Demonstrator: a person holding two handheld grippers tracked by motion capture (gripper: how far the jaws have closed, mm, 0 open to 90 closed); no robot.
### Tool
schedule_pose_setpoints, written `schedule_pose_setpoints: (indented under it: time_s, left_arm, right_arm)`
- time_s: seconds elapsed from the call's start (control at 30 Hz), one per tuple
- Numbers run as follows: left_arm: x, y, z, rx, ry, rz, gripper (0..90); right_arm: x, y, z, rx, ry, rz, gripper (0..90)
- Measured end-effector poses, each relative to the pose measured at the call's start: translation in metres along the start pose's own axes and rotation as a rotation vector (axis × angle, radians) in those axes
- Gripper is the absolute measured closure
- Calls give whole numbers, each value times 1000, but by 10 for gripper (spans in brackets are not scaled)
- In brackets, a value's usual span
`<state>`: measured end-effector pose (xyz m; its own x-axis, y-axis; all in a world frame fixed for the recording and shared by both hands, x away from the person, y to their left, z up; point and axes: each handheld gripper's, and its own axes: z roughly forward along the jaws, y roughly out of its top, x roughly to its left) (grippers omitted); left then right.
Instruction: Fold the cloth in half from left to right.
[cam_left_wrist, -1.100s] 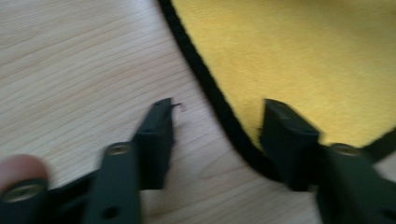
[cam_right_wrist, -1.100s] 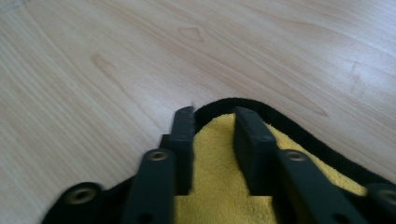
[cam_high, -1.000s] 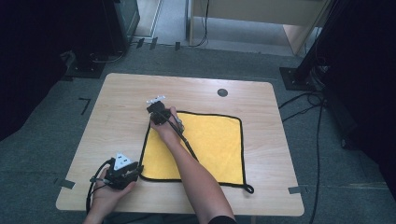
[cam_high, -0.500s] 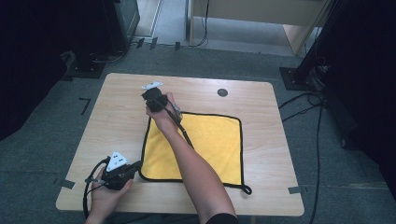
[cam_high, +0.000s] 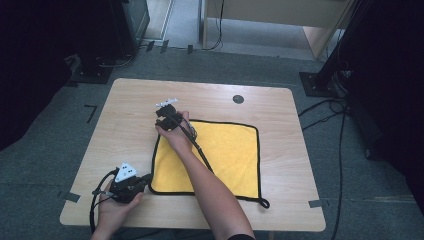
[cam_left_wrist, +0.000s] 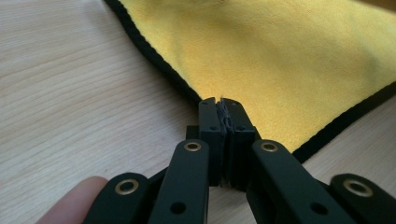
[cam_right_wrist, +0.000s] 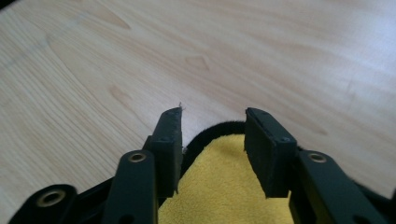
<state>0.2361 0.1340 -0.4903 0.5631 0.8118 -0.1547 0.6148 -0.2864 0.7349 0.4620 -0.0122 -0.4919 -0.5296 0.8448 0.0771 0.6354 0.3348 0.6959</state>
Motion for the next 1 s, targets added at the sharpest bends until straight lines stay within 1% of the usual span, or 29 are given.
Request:
schedule_pose_setpoints:
  time_s: [0.03, 0.07, 0.1, 0.13, 0.17, 0.23, 0.27, 0.33, 0.43, 0.47, 0.5, 0.53, 0.57, 0.6, 0.63, 0.67, 0.7, 0.73, 0.8, 0.83, 0.9, 0.93, 0.97, 1.0]
  left_arm:
    - [1, 0, -1, 0, -1, -3, 883]
    - [1, 0, -1, 0, 1, -1, 883]
    - [2, 0, -1, 0, -1, -2, 883]
    - [2, 0, -1, 0, 0, 0, 886]
    - [2, 0, -1, 1, -2, 1, 887]
    - [1, 0, -1, 0, -3, 2, 894]
    - [1, 0, -2, 1, -5, 4, 900]
    - [2, 0, -2, 0, -7, 5, 900]
    - [3, 1, -2, -4, -6, -1, 900]
    - [6, 0, -2, -4, -2, -19, 888]
    - [8, 0, 0, -1, -1, -37, 827]
    - [8, 0, 0, -1, -1, -37, 743]
    - [12, -2, 6, 31, -5, -75, 658]
    - [13, -2, 9, 37, 6, -95, 587]
    - [13, -3, 12, 40, 8, -109, 552]
    - [12, -3, 15, 46, 15, -113, 518]
    - [10, -2, 18, 54, 30, -103, 509]
    - [6, -2, 21, 67, 43, -78, 546]
    - [-1, -1, 24, 79, 91, -32, 602]
    - [-3, 0, 25, 83, 107, -16, 654]
    - [-3, 0, 25, 87, 124, -5, 753]
    - [-2, 1, 24, 94, 140, 0, 825]
    - [-2, 2, 23, 98, 174, 11, 859]
    - [-2, 3, 19, 94, 198, 26, 869]
  right_arm:
    - [2, -2, 4, 9, -8, 8, 555]
    - [3, -3, 7, 24, -7, 7, 555]
    - [5, -5, 10, 44, -20, 1, 570]
    - [7, -7, 12, 45, -52, -13, 617]
    - [9, -8, 12, 36, -79, -37, 663]
    - [11, -8, 12, 29, -108, -41, 809]
    - [12, -8, 13, 26, -121, -46, 842]
    - [10, -7, 15, 21, -119, -44, 863]
    - [8, -3, 18, 18, -106, -18, 867]
    - [8, -1, 19, 19, -106, -24, 867]
    - [8, 1, 21, 23, -108, -24, 867]
    - [8, 2, 22, 22, -111, -25, 867]
    - [8, 3, 23, 24, -108, -23, 866]
    - [8, 3, 23, 21, -107, -24, 866]
    - [8, 3, 23, 20, -107, -25, 866]
    - [8, 3, 24, 17, -107, -26, 866]
    - [8, 3, 24, 13, -104, -27, 866]
    - [8, 3, 25, 8, -102, -29, 866]
    - [8, 4, 25, 7, -97, -23, 866]
    - [9, 5, 26, 3, -93, -17, 867]
    - [10, 7, 28, 7, -82, -26, 867]
    - [12, 10, 29, 11, -77, -29, 867]
    - [14, 13, 29, 10, -64, -38, 868]
    - [17, 17, 29, 6, -53, -44, 868]
